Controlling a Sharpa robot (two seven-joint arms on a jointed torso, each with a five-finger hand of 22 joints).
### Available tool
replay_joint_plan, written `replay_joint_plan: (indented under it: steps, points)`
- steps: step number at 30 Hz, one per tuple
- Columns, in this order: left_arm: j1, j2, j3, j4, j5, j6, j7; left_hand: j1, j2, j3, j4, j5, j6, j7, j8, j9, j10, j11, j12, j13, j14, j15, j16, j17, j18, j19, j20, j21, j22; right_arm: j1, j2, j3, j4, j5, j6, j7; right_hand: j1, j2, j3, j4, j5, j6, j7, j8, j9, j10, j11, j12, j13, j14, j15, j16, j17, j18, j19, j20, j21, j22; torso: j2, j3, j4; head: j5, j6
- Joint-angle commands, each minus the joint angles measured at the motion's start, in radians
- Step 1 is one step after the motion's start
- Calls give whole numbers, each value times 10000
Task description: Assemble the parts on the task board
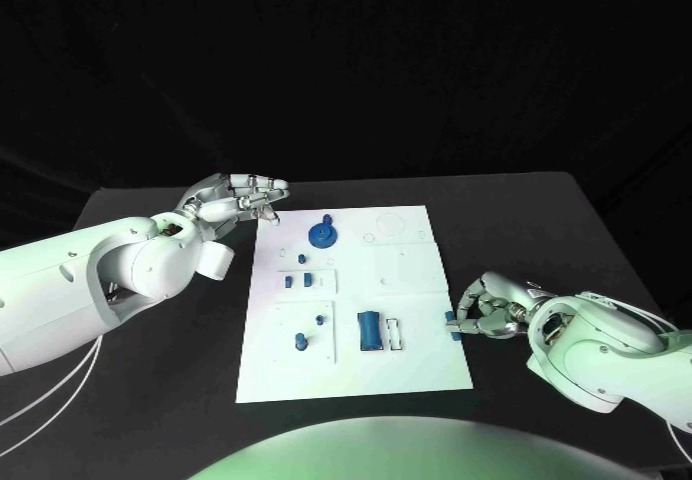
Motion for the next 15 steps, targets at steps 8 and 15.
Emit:
replay_joint_plan:
  steps: [8, 15]
  points:
    - [8, -15, 6, 37, 3, 159, 37, -62, -16, -18, -51, -16, -75, 208, 63, -10, -32, 4, 46, 4, 10, -15, -63, -15, 133, 69, -34, -57, -9, -96, 152, -4, -127, -342, 449, -153, 465, 19, 181, -28, -26, 75, -57, 6, 22, 481, -105, -10, 1705, 801, -80, -5, 1413, -93, 69, -25, 70, 1500, 2, 7, 2, 20, -29]
    - [8, -22, 6, 41, 3, 156, 30, -62, -16, -18, -51, -16, -75, 208, 63, -10, -32, 4, 46, 4, 10, -15, -63, -15, 133, 69, -34, -57, -9, -117, 187, -4, -179, -374, 323, -140, 857, 151, 601, 20, 4, 104, -92, -54, -5, 489, -138, 7, 1720, 807, -108, 3, 1444, -98, 84, -51, 87, 1525, -4, 3, -5, 25, -38]
